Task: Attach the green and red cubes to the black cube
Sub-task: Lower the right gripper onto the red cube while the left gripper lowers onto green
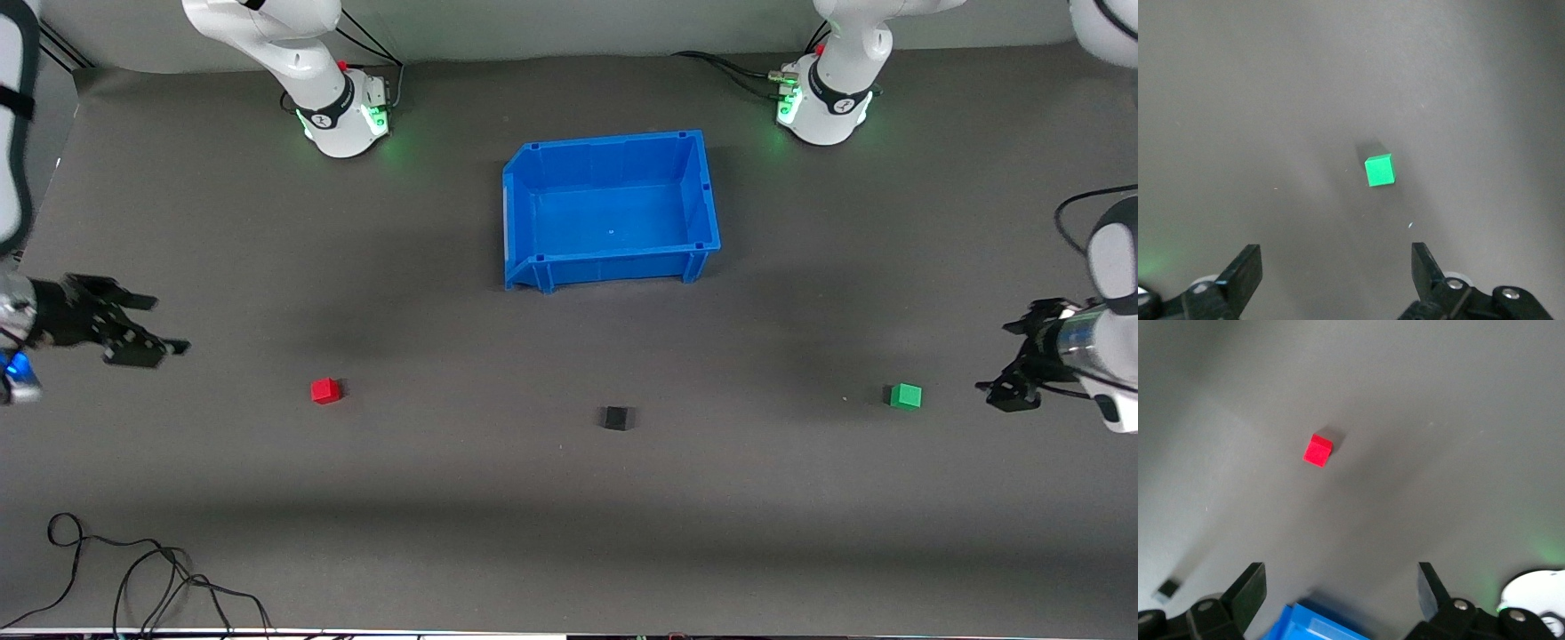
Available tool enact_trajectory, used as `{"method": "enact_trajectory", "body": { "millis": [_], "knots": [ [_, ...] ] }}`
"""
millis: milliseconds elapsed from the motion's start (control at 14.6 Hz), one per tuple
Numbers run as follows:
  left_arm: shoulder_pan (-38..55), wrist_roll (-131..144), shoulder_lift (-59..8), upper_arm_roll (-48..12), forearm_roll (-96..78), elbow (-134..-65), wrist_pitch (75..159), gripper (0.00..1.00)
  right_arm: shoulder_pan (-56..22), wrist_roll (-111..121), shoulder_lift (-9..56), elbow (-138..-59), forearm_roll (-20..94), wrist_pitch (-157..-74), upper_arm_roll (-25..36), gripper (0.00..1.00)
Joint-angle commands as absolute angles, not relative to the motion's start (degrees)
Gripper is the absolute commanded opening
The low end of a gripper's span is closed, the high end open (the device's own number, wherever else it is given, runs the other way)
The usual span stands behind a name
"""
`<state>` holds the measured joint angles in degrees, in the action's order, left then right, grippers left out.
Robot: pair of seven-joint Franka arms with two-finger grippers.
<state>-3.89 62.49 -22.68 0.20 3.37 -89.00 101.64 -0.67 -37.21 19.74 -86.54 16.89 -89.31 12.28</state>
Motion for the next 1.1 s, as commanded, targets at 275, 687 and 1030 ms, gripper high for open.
{"method": "enact_trajectory", "body": {
  "millis": [275, 687, 1030],
  "knots": [
    [-4.0, 78.7, -24.9, 0.2, 0.9, -95.5, 113.6, 0.98, -1.8, -41.9, 27.3, -94.8, 25.8, -104.6, 12.8, 1.0],
    [-5.9, 77.6, -26.5, 0.2, -0.9, -104.7, 126.8, 0.92, -4.1, -42.9, 32.9, -99.7, 28.0, -120.5, 12.6, 1.0],
    [-5.5, 73.8, -29.2, 0.1, -0.6, -109.6, 136.7, 0.87, -4.6, -41.8, 37.1, -99.6, 34.3, -123.0, 12.2, 1.0]
  ]
}}
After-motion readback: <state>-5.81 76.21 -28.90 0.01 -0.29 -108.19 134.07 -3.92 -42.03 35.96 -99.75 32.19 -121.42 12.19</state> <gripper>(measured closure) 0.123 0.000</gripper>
